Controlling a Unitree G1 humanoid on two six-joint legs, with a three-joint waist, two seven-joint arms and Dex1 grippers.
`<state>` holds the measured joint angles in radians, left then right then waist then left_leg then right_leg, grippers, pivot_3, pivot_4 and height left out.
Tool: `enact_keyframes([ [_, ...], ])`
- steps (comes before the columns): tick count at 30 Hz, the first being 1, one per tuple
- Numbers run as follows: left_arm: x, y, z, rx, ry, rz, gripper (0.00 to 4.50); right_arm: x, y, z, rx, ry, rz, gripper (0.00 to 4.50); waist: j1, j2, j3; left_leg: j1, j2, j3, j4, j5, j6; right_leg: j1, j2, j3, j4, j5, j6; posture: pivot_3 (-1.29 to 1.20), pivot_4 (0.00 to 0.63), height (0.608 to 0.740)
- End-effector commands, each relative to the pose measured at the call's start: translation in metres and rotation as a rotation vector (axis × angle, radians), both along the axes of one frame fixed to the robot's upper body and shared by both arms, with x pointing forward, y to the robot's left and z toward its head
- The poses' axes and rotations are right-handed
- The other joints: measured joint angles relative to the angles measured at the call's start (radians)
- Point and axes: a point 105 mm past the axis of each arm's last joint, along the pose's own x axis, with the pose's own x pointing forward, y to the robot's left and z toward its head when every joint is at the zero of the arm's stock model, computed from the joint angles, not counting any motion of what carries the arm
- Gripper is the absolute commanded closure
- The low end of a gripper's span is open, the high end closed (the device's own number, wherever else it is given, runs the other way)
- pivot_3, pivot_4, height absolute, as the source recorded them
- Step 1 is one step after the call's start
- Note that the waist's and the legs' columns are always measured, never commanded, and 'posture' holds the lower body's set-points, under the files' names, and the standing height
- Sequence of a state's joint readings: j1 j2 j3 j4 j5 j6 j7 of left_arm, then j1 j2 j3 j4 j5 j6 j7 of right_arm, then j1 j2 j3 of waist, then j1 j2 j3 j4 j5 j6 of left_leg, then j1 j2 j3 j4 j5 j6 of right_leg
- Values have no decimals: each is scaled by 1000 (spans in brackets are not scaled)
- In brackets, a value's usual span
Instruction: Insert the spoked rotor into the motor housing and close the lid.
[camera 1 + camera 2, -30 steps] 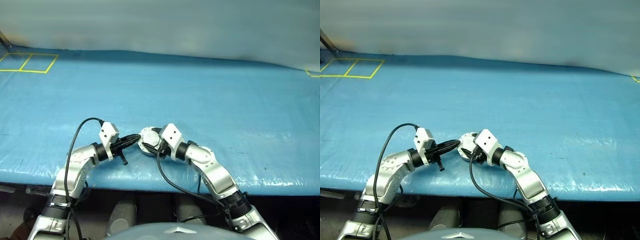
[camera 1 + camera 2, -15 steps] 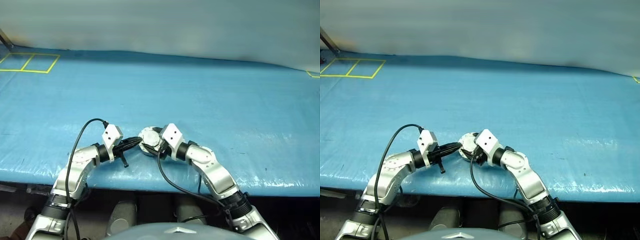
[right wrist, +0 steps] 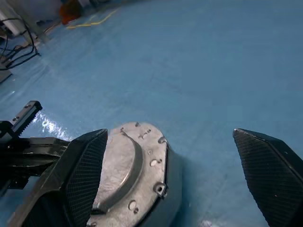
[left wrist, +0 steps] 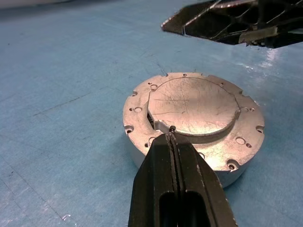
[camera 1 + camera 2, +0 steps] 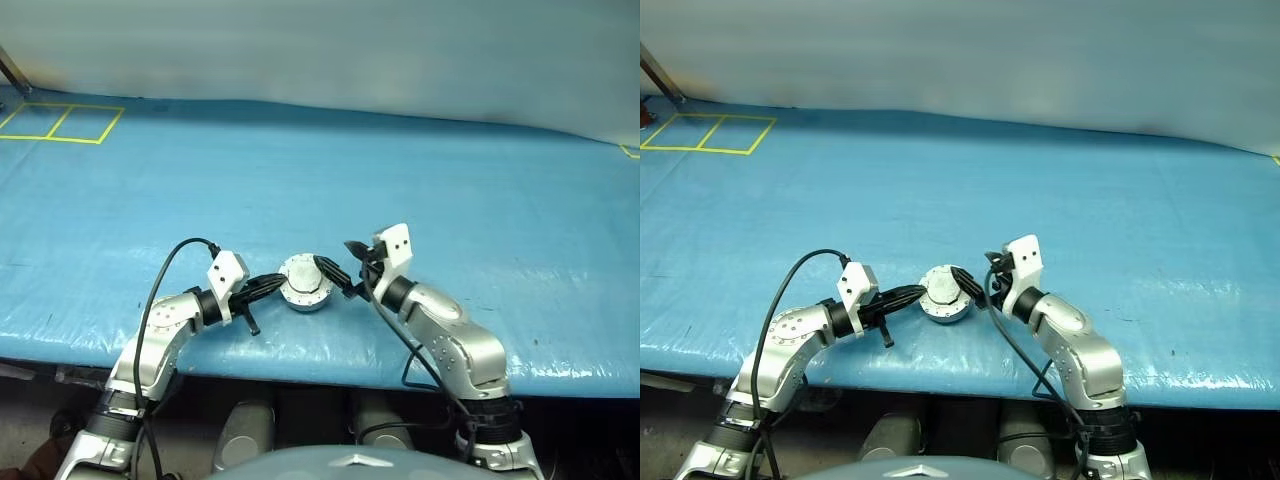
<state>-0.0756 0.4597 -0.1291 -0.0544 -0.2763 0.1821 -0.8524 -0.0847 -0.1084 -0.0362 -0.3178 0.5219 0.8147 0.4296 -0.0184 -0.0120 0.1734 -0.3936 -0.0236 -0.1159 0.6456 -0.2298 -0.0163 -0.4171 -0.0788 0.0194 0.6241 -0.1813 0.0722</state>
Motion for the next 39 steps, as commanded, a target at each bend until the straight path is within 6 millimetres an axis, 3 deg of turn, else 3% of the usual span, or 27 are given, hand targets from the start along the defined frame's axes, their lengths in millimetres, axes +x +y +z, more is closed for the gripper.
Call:
enact_keyframes([
  [1, -6, -5, -13, 24, 39, -24, 4500, -8, -1, 3, 147, 100, 21, 34, -1, 1, 0, 0, 0, 0, 0, 0, 0, 0, 0, 0, 0, 0, 0, 0, 150, 740],
  [9, -5, -5, -12, 27, 27, -26, 4500, -28, 7, -16, 334, 327, 85, 34, -1, 1, 0, 0, 0, 0, 0, 0, 0, 0, -1, 0, -1, -1, 0, 0, 150, 740],
  [18, -5, -7, -11, 25, 19, -20, 4500, -23, 22, -18, 459, 382, 104, 34, -3, 2, -1, 0, 0, 0, -1, 0, 0, 0, -1, 0, -1, -1, 0, 0, 150, 740],
  [22, -5, -7, -12, 27, 17, -18, 4500, -22, 22, -16, 479, 378, 102, 913, -3, 3, -1, -1, 0, 0, -1, 0, 0, -1, -1, 0, -1, -1, 1, 0, 150, 740],
  [26, -5, -8, -12, 24, 18, -14, 4500, -20, 20, -17, 499, 389, 85, 2302, -4, 4, -1, -2, 0, 0, -1, 0, 0, -2, -1, 0, -1, -1, 1, 0, 150, 740],
  [30, -6, -10, -14, 19, 26, -17, 4500, -20, 19, -16, 524, 393, 83, 3232, -3, 4, -1, -2, 0, 0, -1, 0, 0, -2, -1, 0, -1, -1, 1, 0, 150, 740],
  [39, -5, -11, -13, 10, 22, -12, 4500, -20, 20, -26, 472, 426, 58, 3234, -3, 4, -1, -3, 0, 0, -1, 0, 0, -2, -1, 0, -1, -1, 1, 0, 150, 740],
])
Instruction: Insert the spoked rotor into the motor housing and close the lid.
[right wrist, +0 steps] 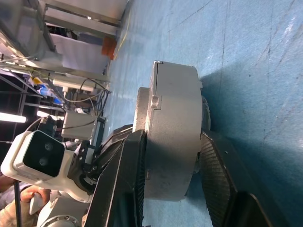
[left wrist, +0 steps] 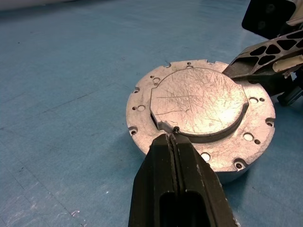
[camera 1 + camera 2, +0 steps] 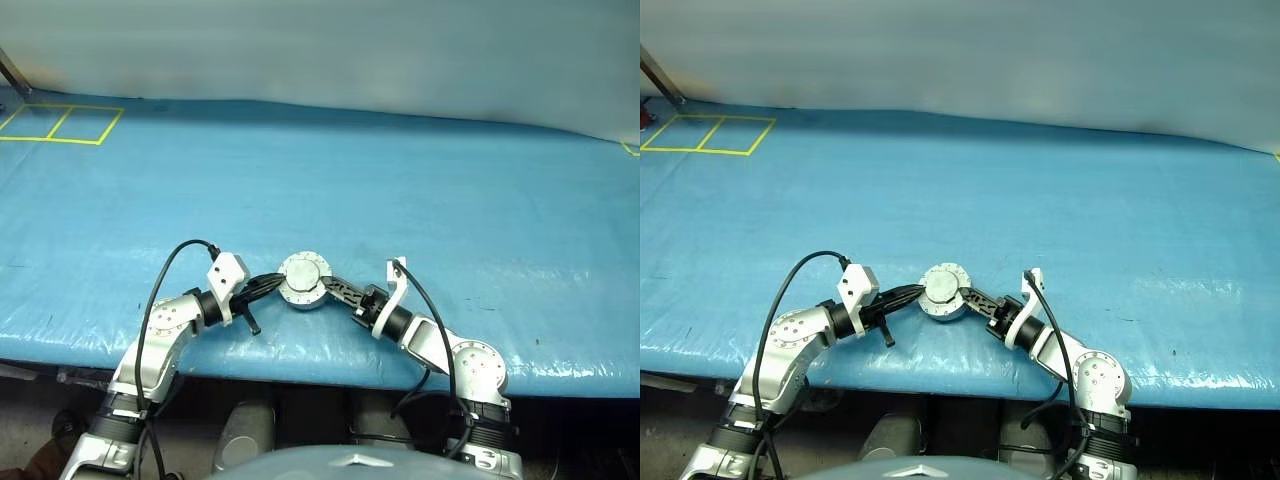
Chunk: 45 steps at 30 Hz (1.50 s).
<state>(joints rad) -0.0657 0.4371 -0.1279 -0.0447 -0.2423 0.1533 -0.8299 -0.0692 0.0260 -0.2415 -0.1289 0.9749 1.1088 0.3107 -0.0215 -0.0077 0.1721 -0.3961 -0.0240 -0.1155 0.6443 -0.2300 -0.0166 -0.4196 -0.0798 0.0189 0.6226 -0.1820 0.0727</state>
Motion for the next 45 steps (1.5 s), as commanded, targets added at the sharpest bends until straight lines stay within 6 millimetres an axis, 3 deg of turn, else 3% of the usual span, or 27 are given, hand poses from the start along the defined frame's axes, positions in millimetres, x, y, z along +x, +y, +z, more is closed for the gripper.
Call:
enact_keyframes([
  [1, -5, -11, -6, -35, 38, -17, 4500, 0, 6, 2, -18, -8, 16, 3234, 0, 0, 0, 0, 0, 0, 0, 0, 0, 0, 0, 0, 0, 0, 0, 0, 150, 740],
  [6, 17, -1, 24, -312, 14, 191, 4500, 4, 3, 6, -5, -19, -5, 3234, -1, 0, 0, -2, 0, 0, 1, 0, 0, -1, 0, 0, 0, 0, 0, 0, 150, 740],
  [10, 32, 17, 49, -619, 93, 341, 4500, 9, 2, 28, 122, -67, -42, 3234, -6, -1, 1, -6, 1, 0, 1, 0, 0, -6, 1, -1, 1, 0, 0, 0, 150, 740],
  [14, 29, 20, 56, -688, 124, 334, 4500, 11, 3, 45, 152, -128, -42, 3234, -16, -1, 1, -8, 1, 0, -1, 0, 0, -8, 1, -1, 2, 0, 0, 0, 150, 740],
  [17, 27, 24, 60, -748, 125, 342, 3921, 14, 2, 53, 172, -151, -62, 3234, -17, -1, 1, -8, 1, 0, -1, 0, 0, -8, 1, -1, 1, 0, 0, 0, 150, 740],
  [20, 31, 33, 61, -855, 129, 422, 2895, 27, -7, 60, 191, -161, -154, 3234, -16, -1, 1, -8, 1, 0, 0, 0, 0, -8, 1, -1, 1, 0, 0, 0, 150, 740],
  [28, 13, 9, 66, -1118, 384, 232, 208, 30, -8, 97, 325, -249, -185, 3234, -18, -2, 2, -10, 1, 0, 1, 0, 0, -9, 1, -1, 1, 0, 0, 0, 150, 740],
  [29, 12, 8, 66, -1130, 402, 229, 60, 30, -8, 101, 342, -252, -189, 3234, -19, -2, 2, -10, 1, 0, 1, 0, 0, -9, 2, -1, 1, 0, 0, 0, 150, 740],
  [36, 7, -10, 64, -1214, 552, 148, 60, 24, 2, 123, 409, -282, -137, 3234, -20, -2, 2, -10, 1, 0, 2, 0, 0, -9, 2, -1, 1, 0, 0, 0, 150, 740],
  [45, 2, -31, 67, -1222, 608, 57, 60, 15, 22, 114, 368, -247, -51, 3234, -17, -2, 2, -10, 0, 0, 1, 0, 0, -9, 2, 0, 1, 0, 0, 0, 150, 740],
])
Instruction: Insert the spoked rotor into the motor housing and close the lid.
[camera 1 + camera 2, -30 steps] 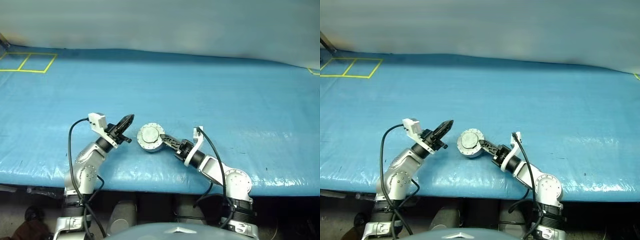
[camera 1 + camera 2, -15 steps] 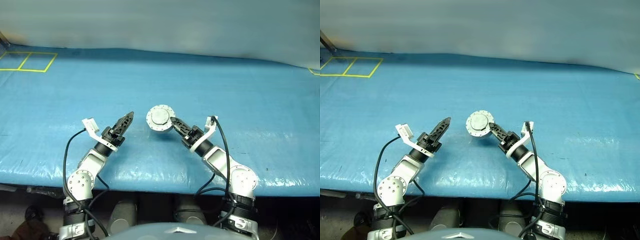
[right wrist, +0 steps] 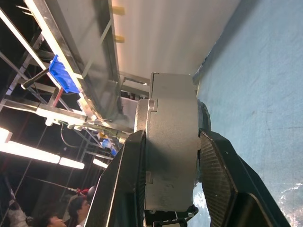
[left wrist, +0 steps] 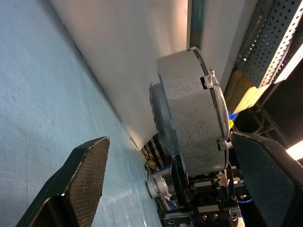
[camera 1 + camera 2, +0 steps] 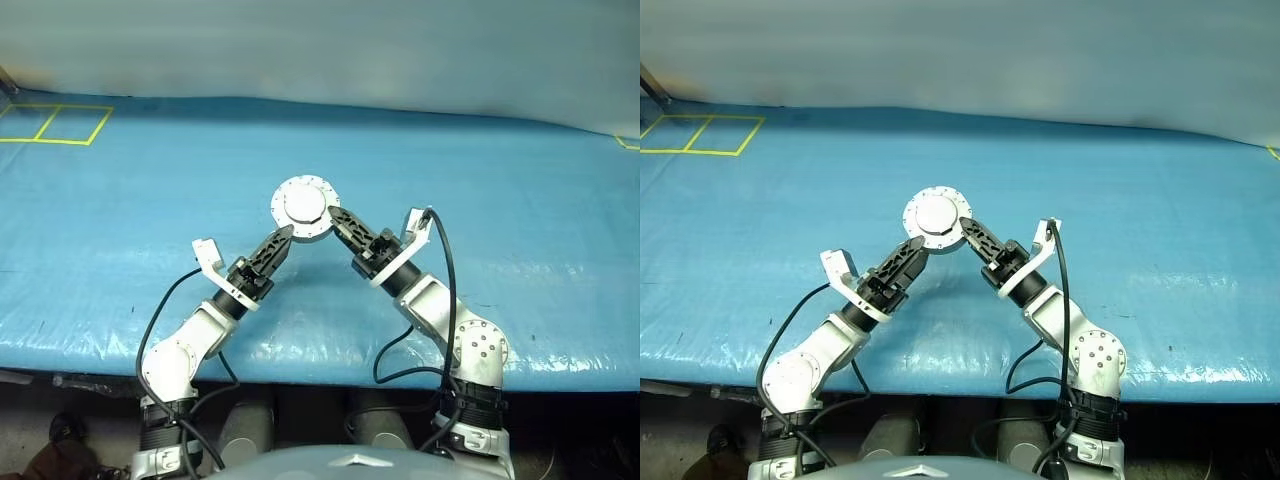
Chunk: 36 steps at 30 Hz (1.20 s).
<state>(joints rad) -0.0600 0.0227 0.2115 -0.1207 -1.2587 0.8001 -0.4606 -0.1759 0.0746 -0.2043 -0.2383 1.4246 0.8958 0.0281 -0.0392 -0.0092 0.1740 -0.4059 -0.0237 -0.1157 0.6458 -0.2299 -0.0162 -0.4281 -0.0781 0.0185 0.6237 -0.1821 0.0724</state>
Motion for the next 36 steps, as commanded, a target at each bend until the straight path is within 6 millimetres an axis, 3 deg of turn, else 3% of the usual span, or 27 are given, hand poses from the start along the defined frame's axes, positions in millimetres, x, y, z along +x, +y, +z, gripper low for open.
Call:
enact_keyframes([
  [1, -2, -7, 14, -43, -52, -35, 60, -11, 13, 18, 43, -75, 65, 3234, 0, 0, 0, 0, 0, 0, 0, 0, 0, 0, 0, 0, 0, 0, 0, 0, 150, 740],
  [13, 9, -10, 17, -59, -61, 15, 60, -17, 20, 9, -11, -75, 111, 3234, 2, 0, 0, 0, 0, 0, 0, 0, 0, 0, 0, 0, -1, 0, 0, 0, 150, 740],
  [16, 13, -8, 17, -64, -63, 47, 622, -17, 20, 9, -14, -77, 109, 3234, 2, 0, 0, 0, 0, 0, 0, 0, 0, 0, 0, 0, -1, 0, 0, 0, 150, 740],
  [20, 13, -9, 16, -57, -69, 46, 1839, -16, 19, 8, -19, -77, 102, 3234, 2, 0, 0, -1, 0, 0, 1, 0, 0, 0, 0, 0, -1, 0, 0, 0, 150, 740],
  [30, 14, -9, 9, -34, -17, 65, 1863, -11, 15, 8, -57, -134, 44, 3234, 2, 0, 0, -1, 0, 0, 1, 0, 0, 0, 0, 0, -1, 0, 0, 0, 150, 740],
  [31, 14, -8, 8, -32, -16, 67, 1863, -11, 14, 8, -60, -140, 41, 2506, 2, 0, 0, -1, 0, 0, 1, 0, 0, 0, 0, 0, -1, 0, 0, 0, 150, 740],
  [35, 16, -5, 5, -26, 4, 101, 1863, -3, 7, 11, -96, -174, -60, 1309, 2, 0, 0, -1, 0, 0, 1, 0, 0, 0, 0, 0, -1, 0, 0, 0, 150, 740],
  [36, 18, -3, 3, -22, 13, 115, 1863, -1, 5, 13, -94, -186, -84, 1309, 2, 0, 0, -1, 0, 0, 1, 0, 0, 0, 0, 0, -1, 0, 0, 0, 150, 740],
])
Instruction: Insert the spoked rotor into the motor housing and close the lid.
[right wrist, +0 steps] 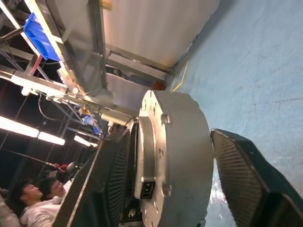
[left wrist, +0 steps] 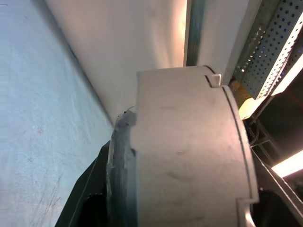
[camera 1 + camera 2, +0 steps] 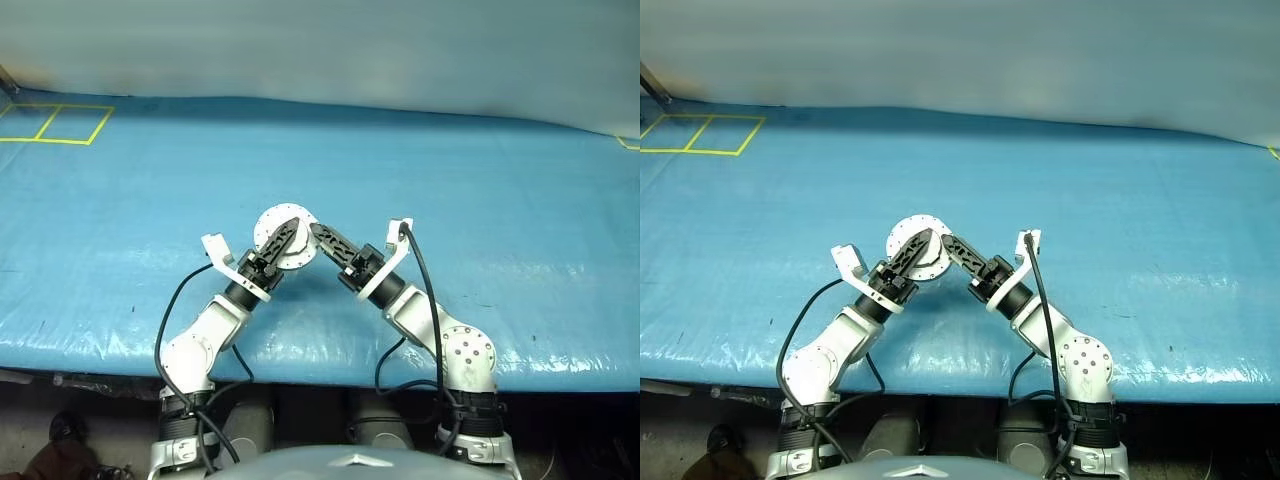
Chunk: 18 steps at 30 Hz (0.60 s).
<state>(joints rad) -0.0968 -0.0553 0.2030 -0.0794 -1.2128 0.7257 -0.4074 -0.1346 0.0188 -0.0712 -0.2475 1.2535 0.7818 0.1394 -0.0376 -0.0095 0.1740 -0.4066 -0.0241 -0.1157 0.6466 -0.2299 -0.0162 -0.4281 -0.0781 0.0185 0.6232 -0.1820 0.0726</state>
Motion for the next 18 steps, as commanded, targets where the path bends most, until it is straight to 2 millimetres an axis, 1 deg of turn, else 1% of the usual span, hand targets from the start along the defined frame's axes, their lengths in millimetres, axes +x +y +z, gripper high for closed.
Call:
enact_keyframes([
  [1, 6, 9, 3, 4, -5, 68, 1863, 6, -10, 27, 34, -130, -101, 1309, 0, 0, 0, 0, 0, 0, 0, 0, 0, 0, 0, 0, 0, 0, 0, 0, 150, 740],
  [4, 15, 21, -6, 36, 35, 159, 1863, 15, -19, 24, 3, -123, -192, 1309, 1, 0, 0, 0, 0, 0, 0, 0, 0, 0, 0, 0, 0, 0, 0, 0, 150, 740],
  [5, 23, 31, -13, 66, 81, 238, 1863, 16, -21, 23, -10, -126, -206, 1309, 1, 0, 0, 0, 0, 0, 0, 0, 0, 0, 0, 0, 0, 0, 0, 0, 150, 740],
  [7, 39, 58, -27, 123, 173, 415, 1863, 17, -23, 22, -36, -139, -219, 1309, 3, 0, 0, 0, 0, 0, 0, 0, 0, 0, 0, 0, 0, 0, 0, 0, 150, 740],
  [8, 43, 66, -31, 138, 201, 467, 1863, 17, -24, 21, -44, -144, -221, 1309, 2, 0, 0, 0, 0, 0, 0, 0, 0, 0, 0, 0, 0, 0, 0, 0, 150, 740],
  [10, 52, 83, -30, 147, 217, 532, 1863, 13, -22, 19, -87, -170, -194, 1309, 3, -1, 0, 0, 0, 0, 0, 0, 0, 0, 0, 0, 1, 0, 0, 0, 150, 740],
  [13, 65, 101, -25, 170, 227, 593, 1863, 6, -18, 18, -148, -230, -145, 1309, 8, -1, 0, 0, 0, 0, 0, 0, 0, 0, 0, 0, 0, 1, 1, 0, 150, 740],
  [15, 73, 115, -22, 170, 242, 659, 1863, 7, -18, 14, -216, -247, -150, 1309, 7, -1, 0, 0, 0, 0, 0, 0, 0, 0, 0, 0, 0, 1, 1, 0, 150, 740],
  [17, 80, 131, -26, 199, 294, 737, 1863, 9, -19, 10, -267, -259, -165, 1309, 9, -2, 0, 0, -1, 0, 1, 0, -1, 1, 0, 0, 0, 2, 2, 0, 150, 740],
  [18, 81, 136, -28, 216, 309, 760, 1863, 10, -20, 10, -276, -262, -171, 1309, 9, -2, 0, 0, -1, 0, 1, 0, -1, 1, 0, 1, 0, 2, 3, 0, 150, 740],
])
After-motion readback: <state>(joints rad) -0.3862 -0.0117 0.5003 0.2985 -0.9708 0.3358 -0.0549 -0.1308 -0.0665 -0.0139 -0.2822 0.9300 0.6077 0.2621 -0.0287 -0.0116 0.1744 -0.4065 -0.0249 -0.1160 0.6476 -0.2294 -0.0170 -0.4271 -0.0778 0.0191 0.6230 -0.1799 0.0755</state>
